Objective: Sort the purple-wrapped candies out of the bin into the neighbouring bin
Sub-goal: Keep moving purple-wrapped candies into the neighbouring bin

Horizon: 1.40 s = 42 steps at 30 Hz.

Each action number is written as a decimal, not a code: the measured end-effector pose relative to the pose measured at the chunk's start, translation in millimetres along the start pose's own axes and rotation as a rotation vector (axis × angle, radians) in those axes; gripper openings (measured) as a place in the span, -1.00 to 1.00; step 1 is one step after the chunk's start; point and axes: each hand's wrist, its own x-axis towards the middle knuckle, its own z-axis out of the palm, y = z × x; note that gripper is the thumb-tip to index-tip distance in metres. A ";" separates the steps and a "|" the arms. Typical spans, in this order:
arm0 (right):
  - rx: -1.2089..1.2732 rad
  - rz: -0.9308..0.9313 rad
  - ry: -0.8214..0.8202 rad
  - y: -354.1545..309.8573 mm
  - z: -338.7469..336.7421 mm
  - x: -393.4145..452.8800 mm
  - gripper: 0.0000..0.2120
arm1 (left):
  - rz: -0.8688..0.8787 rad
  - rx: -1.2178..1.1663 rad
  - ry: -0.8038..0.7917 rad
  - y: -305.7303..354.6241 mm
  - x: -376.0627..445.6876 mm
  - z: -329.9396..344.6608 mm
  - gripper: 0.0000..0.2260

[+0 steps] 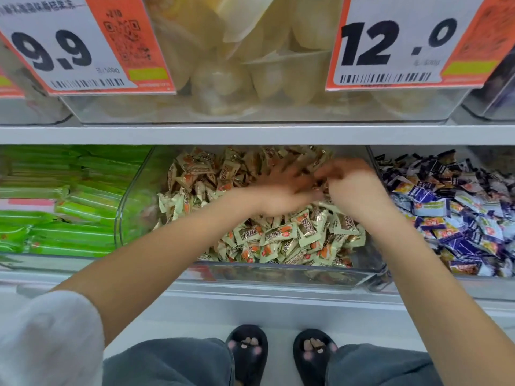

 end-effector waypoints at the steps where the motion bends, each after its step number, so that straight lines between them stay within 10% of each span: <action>1: -0.060 -0.028 0.067 0.0 0.8 0.6 -0.72 | 0.010 0.041 -0.044 -2.2 -0.5 6.1 -0.38; 5: -0.168 -0.198 0.181 4.2 6.6 -0.9 -0.67 | -0.049 0.267 -0.066 -21.7 -18.6 2.2 -0.22; 9: -0.405 -0.011 -0.348 15.5 17.4 -5.8 -0.34 | -0.118 0.201 -0.146 -23.8 -40.9 -14.7 -0.31; 12: -0.560 0.003 -0.553 24.0 28.9 -12.0 -0.16 | -0.141 0.065 0.110 -36.9 -73.4 -21.3 -0.40; 18: -0.312 -0.379 -0.563 5.5 65.0 -20.5 -0.23 | -0.509 0.149 0.233 -55.3 -107.0 13.0 -0.42; 25: -0.415 -0.604 -0.150 -42.6 73.4 6.3 -0.39 | -0.199 -0.569 0.350 -55.7 -115.3 8.0 -0.44; 29: -0.656 -0.727 -0.407 -53.9 103.4 12.6 -0.41 | -0.448 -0.212 0.413 -53.2 -153.0 21.9 -0.39; 34: -0.824 -0.398 -0.338 -11.1 57.1 44.1 -0.37 | -0.458 0.062 0.476 -53.2 -146.3 10.9 -0.41; 39: -0.623 -0.318 -0.080 4.7 55.5 45.0 -0.32 | -0.412 -0.157 0.140 -58.4 -114.0 17.6 -0.27; 42: -0.736 -0.197 -0.207 11.2 65.8 36.1 -0.28 | -0.381 -0.100 -0.080 -60.5 -94.8 11.9 -0.25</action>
